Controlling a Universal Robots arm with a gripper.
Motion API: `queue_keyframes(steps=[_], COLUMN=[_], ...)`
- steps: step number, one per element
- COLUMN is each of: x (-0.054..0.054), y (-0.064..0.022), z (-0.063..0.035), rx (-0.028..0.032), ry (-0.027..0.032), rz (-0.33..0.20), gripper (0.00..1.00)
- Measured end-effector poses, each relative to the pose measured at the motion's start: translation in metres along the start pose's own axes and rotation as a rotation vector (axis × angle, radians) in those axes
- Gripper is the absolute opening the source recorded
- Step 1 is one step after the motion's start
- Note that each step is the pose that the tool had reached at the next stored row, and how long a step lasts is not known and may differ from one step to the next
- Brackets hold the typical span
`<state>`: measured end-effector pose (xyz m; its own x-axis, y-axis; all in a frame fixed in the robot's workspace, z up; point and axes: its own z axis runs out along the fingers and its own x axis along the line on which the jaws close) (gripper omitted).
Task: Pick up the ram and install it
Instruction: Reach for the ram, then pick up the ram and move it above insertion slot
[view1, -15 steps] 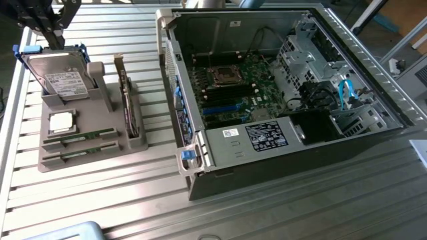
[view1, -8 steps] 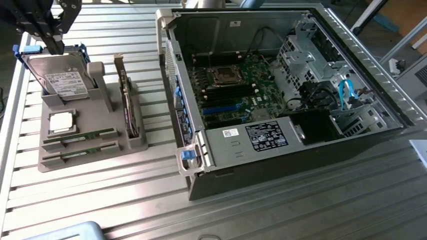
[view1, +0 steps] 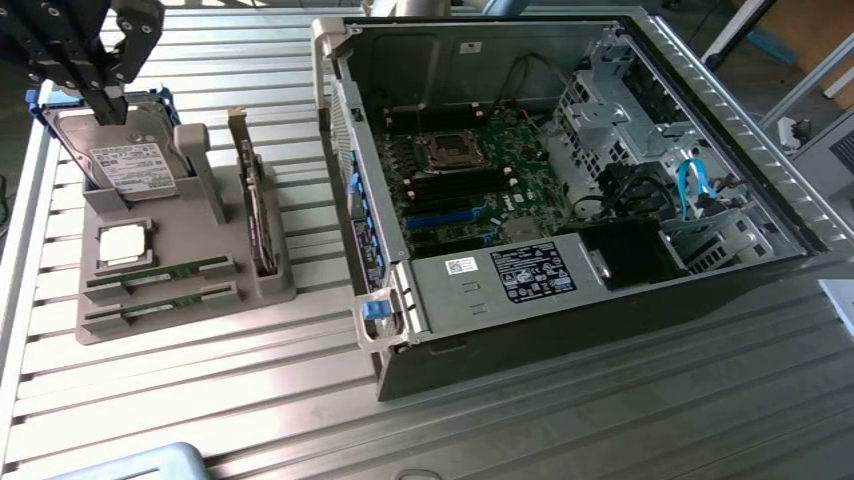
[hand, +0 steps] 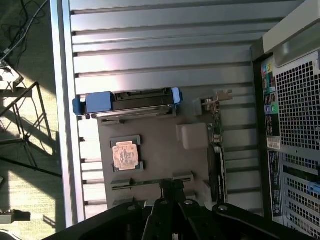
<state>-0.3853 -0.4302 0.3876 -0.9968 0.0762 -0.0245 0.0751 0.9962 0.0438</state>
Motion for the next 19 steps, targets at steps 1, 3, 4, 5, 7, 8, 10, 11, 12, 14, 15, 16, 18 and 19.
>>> queue_keyframes(steps=[1, 3, 4, 5, 7, 8, 10, 11, 12, 14, 15, 16, 18, 19], x=[0.0, 0.0, 0.0, -0.001, -0.001, -0.001, -0.001, -0.001, -0.001, -0.001, -0.001, -0.001, -0.001, -0.001], y=[-0.002, -0.005, -0.0065, -0.0088, -0.0128, -0.0128, -0.0129, -0.0129, -0.0129, -0.0129, -0.0129, -0.0129, -0.0129, -0.0129], z=[-0.0001, -0.0002, -0.0002, -0.0003, -0.0005, -0.0005, -0.0005, -0.0005, -0.0005, -0.0005, -0.0005, -0.0005, -0.0005, -0.0005], rx=[0.0, 0.0, 0.0, 0.0, 0.0, 0.0, 0.0, 0.0, 0.0, 0.0, 0.0, 0.0, 0.0, 0.0], ry=[0.0, 0.0, 0.0, 0.0, 0.0, -0.0001, 0.0, 0.0, -0.0001, -0.0001, -0.0001, 0.0, -0.0001, 0.0], rz=[0.0, 0.0, 0.0, 0.0, 0.0, 0.0, 0.0, 0.0, 0.0, 0.0, 0.0, 0.0, 0.0, 0.0], gripper=[0.11, 0.11, 0.11, 0.11, 0.11, 0.11, 0.11, 0.11, 0.11, 0.11, 0.11, 0.11, 0.11, 0.11])
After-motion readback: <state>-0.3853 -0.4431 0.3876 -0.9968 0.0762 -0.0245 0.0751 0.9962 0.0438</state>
